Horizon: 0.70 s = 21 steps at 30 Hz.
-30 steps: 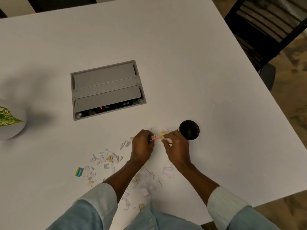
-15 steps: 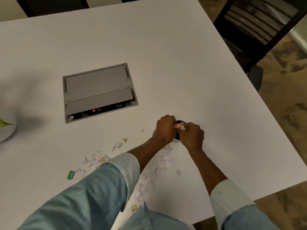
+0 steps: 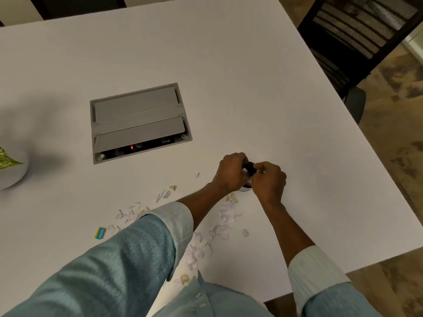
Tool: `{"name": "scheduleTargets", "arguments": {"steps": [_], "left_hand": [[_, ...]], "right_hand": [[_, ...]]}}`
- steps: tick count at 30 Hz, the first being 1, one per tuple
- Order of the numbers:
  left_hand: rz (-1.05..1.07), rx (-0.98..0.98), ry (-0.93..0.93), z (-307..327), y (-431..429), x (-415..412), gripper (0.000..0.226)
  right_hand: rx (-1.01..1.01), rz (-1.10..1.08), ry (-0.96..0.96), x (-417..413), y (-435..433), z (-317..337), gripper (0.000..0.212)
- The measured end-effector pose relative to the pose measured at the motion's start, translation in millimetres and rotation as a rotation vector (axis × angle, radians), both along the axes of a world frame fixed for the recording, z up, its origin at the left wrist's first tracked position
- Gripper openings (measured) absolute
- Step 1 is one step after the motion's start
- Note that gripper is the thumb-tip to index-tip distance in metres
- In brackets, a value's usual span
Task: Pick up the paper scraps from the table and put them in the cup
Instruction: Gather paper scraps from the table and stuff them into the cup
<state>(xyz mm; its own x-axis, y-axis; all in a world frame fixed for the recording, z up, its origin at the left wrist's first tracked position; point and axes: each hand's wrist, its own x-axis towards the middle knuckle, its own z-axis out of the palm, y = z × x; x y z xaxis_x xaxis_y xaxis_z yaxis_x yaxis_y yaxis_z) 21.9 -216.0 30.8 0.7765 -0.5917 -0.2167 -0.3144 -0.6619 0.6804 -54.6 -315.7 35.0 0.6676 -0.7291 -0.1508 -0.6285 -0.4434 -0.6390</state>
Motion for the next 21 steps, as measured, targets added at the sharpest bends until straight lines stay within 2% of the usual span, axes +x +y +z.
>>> {"name": "scheduleTargets", "arguments": {"steps": [3,6,11,14,16,18,21], "left_hand": [[0.085,-0.102,0.009,-4,9,-2,0.017],[0.159,-0.089,-0.014,-17,28,1,0.009],[0.218,0.159,-0.037,-49,83,15,0.012],[0.163,0.389,-0.048,-67,110,16,0.04],[0.143,0.487,-0.046,-78,121,14,0.067],[0.137,0.512,-0.02,-87,125,11,0.09],[0.09,0.506,-0.012,-97,118,6,0.105]], "right_hand": [[-0.049,0.037,-0.083,-10,4,3,0.016],[-0.024,0.115,-0.158,-28,14,-5,0.015],[0.04,0.273,-0.126,-60,39,-37,0.02],[0.077,0.333,0.008,-72,50,-59,0.018],[0.058,0.388,0.132,-75,54,-71,0.031],[0.021,0.455,0.252,-75,57,-81,0.047],[-0.034,0.531,0.396,-71,57,-94,0.063]]}}
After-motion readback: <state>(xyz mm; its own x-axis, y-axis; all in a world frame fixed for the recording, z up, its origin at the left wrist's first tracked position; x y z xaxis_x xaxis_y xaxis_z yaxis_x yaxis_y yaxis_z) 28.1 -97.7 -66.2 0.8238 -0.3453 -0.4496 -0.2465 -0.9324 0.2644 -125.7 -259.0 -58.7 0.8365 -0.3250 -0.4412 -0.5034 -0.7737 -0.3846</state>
